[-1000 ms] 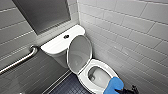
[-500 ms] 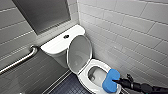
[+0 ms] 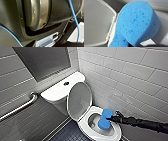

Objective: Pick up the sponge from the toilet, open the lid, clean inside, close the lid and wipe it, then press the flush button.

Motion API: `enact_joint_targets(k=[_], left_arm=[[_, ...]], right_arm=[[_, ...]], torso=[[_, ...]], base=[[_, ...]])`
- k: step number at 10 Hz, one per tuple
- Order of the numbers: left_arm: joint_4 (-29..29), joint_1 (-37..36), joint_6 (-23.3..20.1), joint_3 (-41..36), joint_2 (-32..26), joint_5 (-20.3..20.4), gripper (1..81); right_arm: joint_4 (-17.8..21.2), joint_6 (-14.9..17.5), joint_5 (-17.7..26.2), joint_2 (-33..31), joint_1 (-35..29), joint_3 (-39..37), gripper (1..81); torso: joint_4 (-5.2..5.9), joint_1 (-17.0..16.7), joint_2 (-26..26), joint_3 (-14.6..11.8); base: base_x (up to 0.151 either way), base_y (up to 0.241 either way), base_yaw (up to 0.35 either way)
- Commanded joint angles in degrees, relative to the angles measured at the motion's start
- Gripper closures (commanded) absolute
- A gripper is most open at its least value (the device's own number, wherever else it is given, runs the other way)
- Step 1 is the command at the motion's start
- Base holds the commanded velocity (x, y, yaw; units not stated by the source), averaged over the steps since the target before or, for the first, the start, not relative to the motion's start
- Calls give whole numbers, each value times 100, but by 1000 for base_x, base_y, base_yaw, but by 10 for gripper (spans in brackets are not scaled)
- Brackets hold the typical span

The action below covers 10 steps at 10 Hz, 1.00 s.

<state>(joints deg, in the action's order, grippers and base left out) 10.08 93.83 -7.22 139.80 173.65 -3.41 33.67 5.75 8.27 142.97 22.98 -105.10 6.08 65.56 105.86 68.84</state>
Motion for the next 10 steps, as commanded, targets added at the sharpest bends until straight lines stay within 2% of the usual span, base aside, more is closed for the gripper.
enact_joint_targets(k=[1, 4, 6, 8, 10], left_arm=[[11, 202, -8, -85, 21, -556, 10], [11, 184, -8, -93, 29, -564, 10], [11, 158, -8, -93, 47, -564, 10], [11, 158, -8, -84, 47, -564, 10], [11, 149, -8, -84, 47, -564, 10]], right_arm=[[-290, 5, 1265, 866, -1027, -1072, 811], [-729, -4, 1572, 1499, -1211, -1776, 811], [-1063, -22, 2012, 1878, -1527, -2049, 811], [-1346, -39, 2065, 2159, -1581, -2338, 811], [-1442, -39, 2065, 2361, -1546, -2585, 811]], torso=[[0, 0, 0, 0], [0, 0, 0, 0], [0, 0, 0, 0], [0, 0, 0, 0], [0, 0, 0, 0]], base=[[0, 0, 0], [0, 0, 0], [0, 0, 0], [0, 0, 0], [0, 0, 0]])
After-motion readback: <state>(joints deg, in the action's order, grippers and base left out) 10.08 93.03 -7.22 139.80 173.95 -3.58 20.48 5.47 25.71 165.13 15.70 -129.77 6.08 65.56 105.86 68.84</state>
